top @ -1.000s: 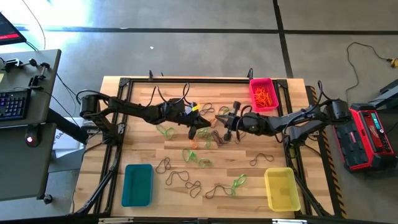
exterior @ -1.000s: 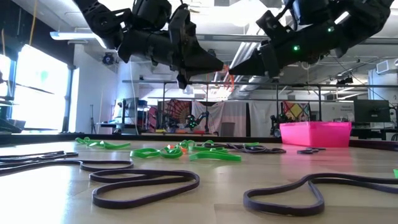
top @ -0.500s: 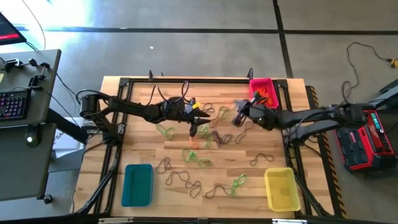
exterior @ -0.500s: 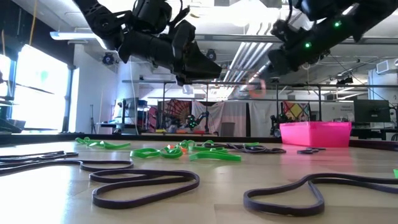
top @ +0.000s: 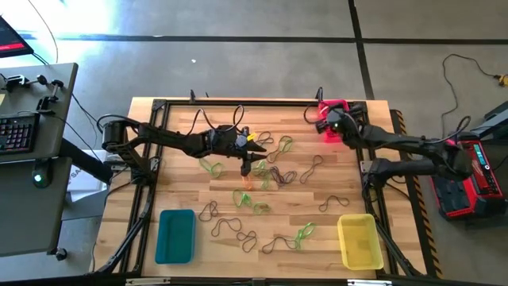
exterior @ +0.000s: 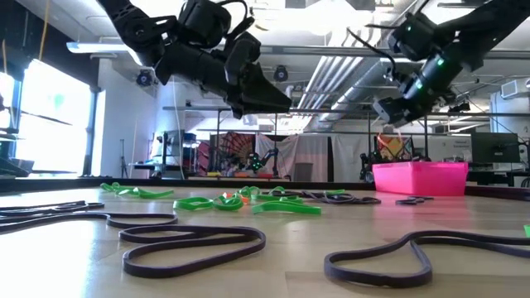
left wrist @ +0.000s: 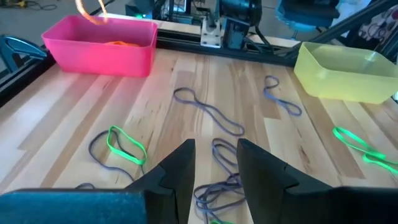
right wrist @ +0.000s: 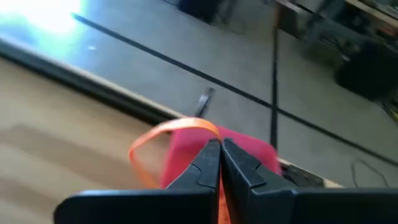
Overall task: Sort rubber bands into baskets
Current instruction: Put the orange rubber band into the red bin
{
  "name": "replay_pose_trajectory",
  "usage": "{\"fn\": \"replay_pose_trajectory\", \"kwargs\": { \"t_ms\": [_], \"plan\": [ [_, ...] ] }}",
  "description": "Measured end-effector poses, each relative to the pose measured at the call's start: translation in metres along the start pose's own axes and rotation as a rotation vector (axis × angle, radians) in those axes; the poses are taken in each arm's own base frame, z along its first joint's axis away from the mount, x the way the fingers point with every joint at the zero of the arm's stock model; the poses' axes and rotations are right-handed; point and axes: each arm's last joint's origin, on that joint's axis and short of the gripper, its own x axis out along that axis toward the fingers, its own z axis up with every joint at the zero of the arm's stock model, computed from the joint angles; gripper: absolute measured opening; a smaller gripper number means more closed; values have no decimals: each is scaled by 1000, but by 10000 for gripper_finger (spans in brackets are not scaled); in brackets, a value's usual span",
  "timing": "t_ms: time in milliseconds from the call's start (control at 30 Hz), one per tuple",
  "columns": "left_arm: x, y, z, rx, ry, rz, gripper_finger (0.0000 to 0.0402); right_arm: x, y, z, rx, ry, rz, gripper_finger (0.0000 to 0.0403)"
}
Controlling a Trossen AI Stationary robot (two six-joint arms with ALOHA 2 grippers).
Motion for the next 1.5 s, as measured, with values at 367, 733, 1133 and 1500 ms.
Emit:
{"fn": "replay_pose_trajectory", "kwargs": {
  "t_ms": [367, 733, 1133, 1500],
  "plan": [
    [0, 0, 0, -1, 4, 0, 111, 22, -29, -8, 82, 132, -98, 0],
    [1, -6, -1, 6, 6, -16, 111, 31, -31, -33, 88, 177, -92, 0],
    [1, -6, -5, 43, 54, -15, 111, 31, -29, -33, 100, 184, -88, 87],
    [-27, -10, 9, 183, 114, -25, 110, -4, -18, 8, 29, 90, -6, 101]
  ]
}}
